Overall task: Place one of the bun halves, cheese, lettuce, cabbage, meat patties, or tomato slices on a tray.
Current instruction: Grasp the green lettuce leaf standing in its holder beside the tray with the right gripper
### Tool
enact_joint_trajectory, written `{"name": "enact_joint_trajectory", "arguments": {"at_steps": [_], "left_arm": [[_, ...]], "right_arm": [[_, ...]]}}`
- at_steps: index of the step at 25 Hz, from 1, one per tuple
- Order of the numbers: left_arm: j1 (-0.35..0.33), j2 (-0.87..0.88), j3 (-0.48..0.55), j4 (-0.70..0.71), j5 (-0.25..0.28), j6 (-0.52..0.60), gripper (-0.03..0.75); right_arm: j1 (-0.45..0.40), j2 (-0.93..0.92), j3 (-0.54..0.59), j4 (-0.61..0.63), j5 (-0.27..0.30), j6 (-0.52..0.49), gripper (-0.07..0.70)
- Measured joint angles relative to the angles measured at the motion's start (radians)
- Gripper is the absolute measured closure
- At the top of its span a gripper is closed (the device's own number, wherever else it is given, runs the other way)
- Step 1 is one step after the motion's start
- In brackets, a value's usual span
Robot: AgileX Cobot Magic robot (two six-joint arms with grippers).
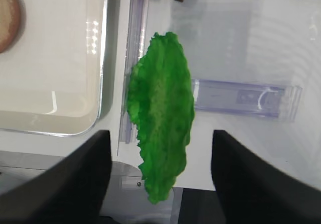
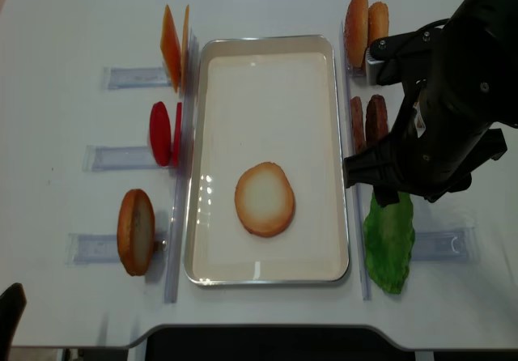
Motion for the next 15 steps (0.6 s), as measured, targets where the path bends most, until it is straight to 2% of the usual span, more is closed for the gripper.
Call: {"name": "enact_joint_trajectory", "arguments": {"at_steps": [8, 15], "left_arm": [[0.000, 0.000, 0.000, 0.000, 0.000, 0.000, 0.307], [0.000, 0.000, 0.000, 0.000, 0.000, 0.000, 0.307]], "right_arm": [[0.000, 0.004, 0.004, 0.001, -0.001, -0.002, 0.216], [0.000, 0.004, 0.075, 0.049, 0.000, -0.003, 0.216]]}}
